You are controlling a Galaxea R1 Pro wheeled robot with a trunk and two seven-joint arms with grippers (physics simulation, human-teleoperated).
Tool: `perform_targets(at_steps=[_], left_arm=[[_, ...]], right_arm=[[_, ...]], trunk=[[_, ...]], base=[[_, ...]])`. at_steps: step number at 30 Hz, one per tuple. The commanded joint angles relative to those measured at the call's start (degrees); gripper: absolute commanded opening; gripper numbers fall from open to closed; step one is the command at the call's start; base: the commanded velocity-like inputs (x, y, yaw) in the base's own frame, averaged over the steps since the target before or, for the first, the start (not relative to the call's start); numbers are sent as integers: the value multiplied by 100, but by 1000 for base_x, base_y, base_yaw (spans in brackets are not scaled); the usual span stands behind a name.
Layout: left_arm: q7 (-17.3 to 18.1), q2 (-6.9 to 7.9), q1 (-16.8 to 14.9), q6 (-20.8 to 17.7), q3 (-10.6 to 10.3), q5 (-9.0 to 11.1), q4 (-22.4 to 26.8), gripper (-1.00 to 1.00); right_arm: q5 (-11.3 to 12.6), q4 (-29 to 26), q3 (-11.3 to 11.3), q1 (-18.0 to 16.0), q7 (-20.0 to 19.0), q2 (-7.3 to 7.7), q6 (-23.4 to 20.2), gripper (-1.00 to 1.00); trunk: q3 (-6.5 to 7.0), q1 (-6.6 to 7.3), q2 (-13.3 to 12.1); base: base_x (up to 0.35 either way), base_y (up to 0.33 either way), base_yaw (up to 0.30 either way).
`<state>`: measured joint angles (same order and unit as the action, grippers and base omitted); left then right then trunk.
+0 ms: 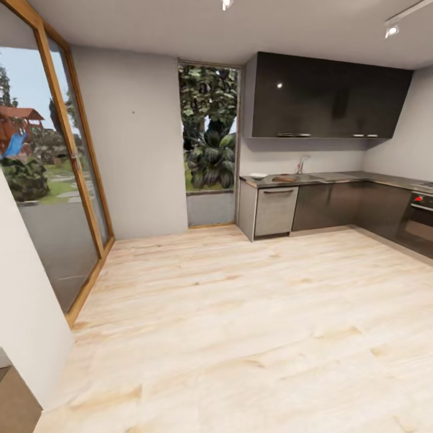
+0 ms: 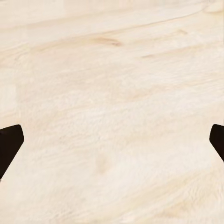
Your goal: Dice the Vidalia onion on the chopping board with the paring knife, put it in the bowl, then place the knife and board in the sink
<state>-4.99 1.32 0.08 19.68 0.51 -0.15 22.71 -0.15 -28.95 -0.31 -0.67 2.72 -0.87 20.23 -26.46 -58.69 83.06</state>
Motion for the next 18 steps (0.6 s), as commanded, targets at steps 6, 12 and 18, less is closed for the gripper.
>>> perform_targets(at_steps=[6,12,18], left_arm=[[-11,0,1,9,2,-2,5,100],[-11,0,1,9,2,-2,5,100],[-11,0,1,9,2,-2,5,100]], right_arm=[[-2,3,-4,-3,26,-2,16,100],[-2,3,-4,-3,21,-1,16,100],[-2,3,-4,-3,19,-1,16,100]], trunk=[[-5,-3,2],[4,-3,2],[31,-3,2]], base=[[325,0,-1],[325,0,-96],[325,0,-189]])
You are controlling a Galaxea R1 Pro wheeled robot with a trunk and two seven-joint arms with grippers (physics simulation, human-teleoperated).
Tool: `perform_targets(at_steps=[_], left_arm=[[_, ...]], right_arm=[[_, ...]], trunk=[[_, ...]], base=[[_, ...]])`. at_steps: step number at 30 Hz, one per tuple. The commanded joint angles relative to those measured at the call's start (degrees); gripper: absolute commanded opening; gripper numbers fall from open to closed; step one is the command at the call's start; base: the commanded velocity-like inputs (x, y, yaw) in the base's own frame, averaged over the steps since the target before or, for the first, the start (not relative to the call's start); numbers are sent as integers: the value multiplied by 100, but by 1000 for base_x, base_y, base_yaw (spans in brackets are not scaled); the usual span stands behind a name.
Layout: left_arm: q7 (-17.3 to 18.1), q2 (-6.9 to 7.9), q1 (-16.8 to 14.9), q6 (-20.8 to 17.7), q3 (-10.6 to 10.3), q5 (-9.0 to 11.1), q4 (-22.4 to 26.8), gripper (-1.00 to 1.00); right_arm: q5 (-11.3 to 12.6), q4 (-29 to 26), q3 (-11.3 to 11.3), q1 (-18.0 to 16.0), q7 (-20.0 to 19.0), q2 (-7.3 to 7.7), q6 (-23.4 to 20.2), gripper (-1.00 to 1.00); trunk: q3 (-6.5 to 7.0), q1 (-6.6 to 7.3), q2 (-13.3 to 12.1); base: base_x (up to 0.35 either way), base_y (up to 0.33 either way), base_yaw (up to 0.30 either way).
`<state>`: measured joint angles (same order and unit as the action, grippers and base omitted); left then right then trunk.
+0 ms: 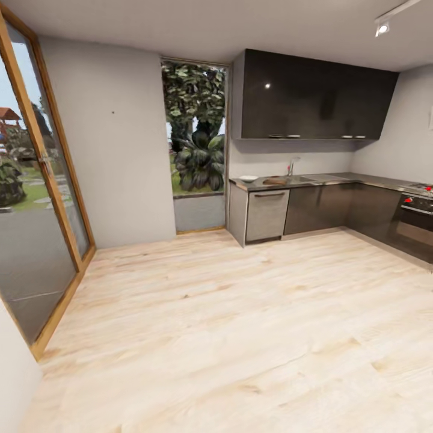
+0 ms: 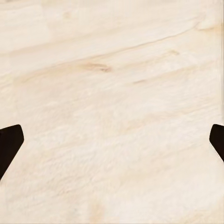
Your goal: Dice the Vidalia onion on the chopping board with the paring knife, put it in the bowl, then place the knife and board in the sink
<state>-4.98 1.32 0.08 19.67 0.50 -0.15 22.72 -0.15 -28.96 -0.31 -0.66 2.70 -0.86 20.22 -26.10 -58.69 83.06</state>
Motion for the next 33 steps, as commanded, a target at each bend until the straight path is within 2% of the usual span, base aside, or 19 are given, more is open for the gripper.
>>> perform_targets(at_steps=[1,21,33], left_arm=[[-11,0,1,11,3,-2,4,100],[-11,0,1,11,3,-2,-4,100],[-11,0,1,11,3,-2,-4,100]], right_arm=[[-2,5,-4,-4,23,-1,17,100],[-2,5,-4,-4,23,-1,17,100],[-2,5,-4,-4,25,-1,17,100]], trunk=[[0,-3,2],[101,-3,2],[111,-3,2]], base=[[325,0,-203],[325,-17,-171],[325,-111,-24]])
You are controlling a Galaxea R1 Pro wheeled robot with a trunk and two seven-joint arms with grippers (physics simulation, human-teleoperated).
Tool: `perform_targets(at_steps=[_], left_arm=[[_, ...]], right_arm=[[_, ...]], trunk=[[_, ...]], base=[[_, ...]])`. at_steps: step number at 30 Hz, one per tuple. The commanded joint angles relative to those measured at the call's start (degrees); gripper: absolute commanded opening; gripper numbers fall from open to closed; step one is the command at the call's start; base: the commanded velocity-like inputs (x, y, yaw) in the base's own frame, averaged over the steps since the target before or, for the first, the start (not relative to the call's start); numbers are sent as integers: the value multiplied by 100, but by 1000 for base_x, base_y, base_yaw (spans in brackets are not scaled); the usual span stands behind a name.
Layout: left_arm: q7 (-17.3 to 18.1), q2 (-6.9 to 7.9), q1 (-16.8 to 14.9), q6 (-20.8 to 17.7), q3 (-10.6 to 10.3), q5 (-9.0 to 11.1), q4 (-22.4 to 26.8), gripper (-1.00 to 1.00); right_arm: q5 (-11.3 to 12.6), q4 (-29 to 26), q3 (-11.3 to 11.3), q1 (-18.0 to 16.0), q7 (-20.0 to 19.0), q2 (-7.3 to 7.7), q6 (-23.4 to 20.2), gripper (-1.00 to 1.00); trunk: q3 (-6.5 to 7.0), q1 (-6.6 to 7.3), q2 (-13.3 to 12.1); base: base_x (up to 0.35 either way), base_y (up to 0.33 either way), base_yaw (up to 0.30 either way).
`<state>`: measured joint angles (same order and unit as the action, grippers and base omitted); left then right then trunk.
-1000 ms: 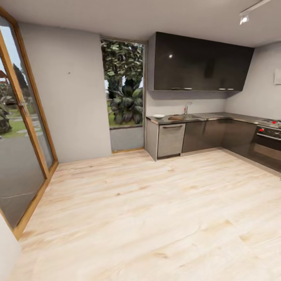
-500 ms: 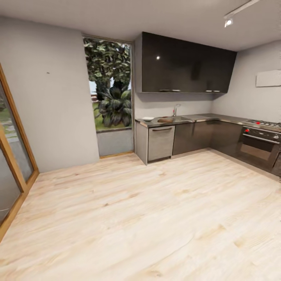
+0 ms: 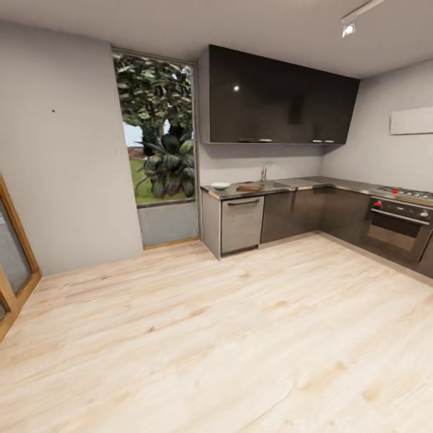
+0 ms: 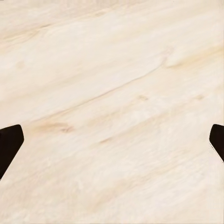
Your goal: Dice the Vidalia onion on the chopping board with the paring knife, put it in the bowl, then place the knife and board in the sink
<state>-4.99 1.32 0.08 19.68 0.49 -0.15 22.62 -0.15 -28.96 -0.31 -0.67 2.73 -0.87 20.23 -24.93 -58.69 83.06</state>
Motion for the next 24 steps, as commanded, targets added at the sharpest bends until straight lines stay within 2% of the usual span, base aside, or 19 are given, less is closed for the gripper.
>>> perform_targets(at_steps=[1,24], left_arm=[[-11,-1,1,9,4,-2,6,100],[-11,-1,1,9,4,-2,6,100]], right_arm=[[-2,4,-4,-3,22,-1,16,100],[-2,4,-4,-3,23,-1,16,100]], trunk=[[-5,-3,2],[-5,-3,2]], base=[[325,-119,-1],[325,-128,0]])
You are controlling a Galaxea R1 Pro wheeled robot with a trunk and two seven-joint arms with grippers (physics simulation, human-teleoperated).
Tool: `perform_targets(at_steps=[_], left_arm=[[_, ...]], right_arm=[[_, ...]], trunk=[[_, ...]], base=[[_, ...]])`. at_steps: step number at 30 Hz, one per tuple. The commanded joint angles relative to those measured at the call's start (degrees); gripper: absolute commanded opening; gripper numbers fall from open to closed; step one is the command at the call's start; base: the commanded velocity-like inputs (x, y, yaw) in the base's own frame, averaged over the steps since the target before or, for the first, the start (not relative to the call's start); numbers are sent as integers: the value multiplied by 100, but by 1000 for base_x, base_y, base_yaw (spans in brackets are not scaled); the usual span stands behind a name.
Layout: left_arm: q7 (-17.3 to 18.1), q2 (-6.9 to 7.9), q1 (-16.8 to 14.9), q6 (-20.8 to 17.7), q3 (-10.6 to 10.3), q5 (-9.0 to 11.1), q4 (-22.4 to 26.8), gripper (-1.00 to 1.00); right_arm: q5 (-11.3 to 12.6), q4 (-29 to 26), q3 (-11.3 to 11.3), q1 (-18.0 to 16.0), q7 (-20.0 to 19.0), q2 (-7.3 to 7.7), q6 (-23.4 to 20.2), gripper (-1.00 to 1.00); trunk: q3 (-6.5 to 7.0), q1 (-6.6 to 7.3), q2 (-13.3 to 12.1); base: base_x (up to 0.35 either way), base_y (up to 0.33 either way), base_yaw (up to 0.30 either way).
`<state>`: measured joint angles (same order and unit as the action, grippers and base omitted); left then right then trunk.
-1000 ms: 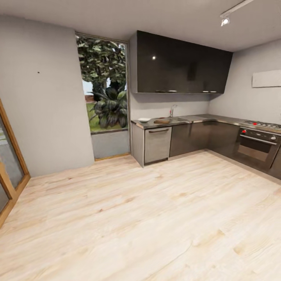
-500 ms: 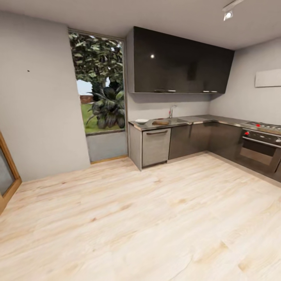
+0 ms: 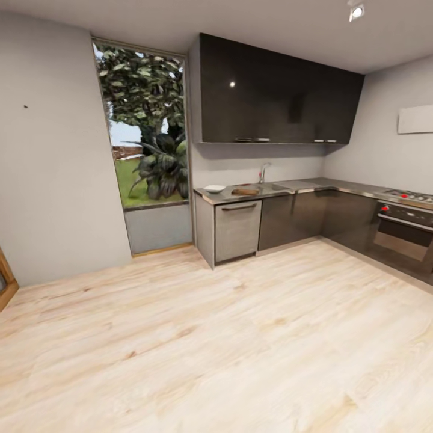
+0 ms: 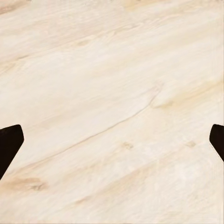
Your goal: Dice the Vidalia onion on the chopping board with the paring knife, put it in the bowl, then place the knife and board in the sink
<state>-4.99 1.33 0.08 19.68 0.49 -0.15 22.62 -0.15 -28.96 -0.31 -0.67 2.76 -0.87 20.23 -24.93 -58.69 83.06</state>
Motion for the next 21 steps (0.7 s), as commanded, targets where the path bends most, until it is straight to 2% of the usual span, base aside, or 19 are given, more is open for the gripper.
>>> perform_targets(at_steps=[1,21], left_arm=[[-11,-1,1,9,4,-2,6,100],[-11,-1,1,9,-1,-11,6,100]], right_arm=[[-2,4,-4,-3,20,-1,16,100],[-2,4,-4,-3,20,-1,16,100]], trunk=[[-5,-3,2],[-5,-3,2]], base=[[325,-131,0],[325,-134,0]])
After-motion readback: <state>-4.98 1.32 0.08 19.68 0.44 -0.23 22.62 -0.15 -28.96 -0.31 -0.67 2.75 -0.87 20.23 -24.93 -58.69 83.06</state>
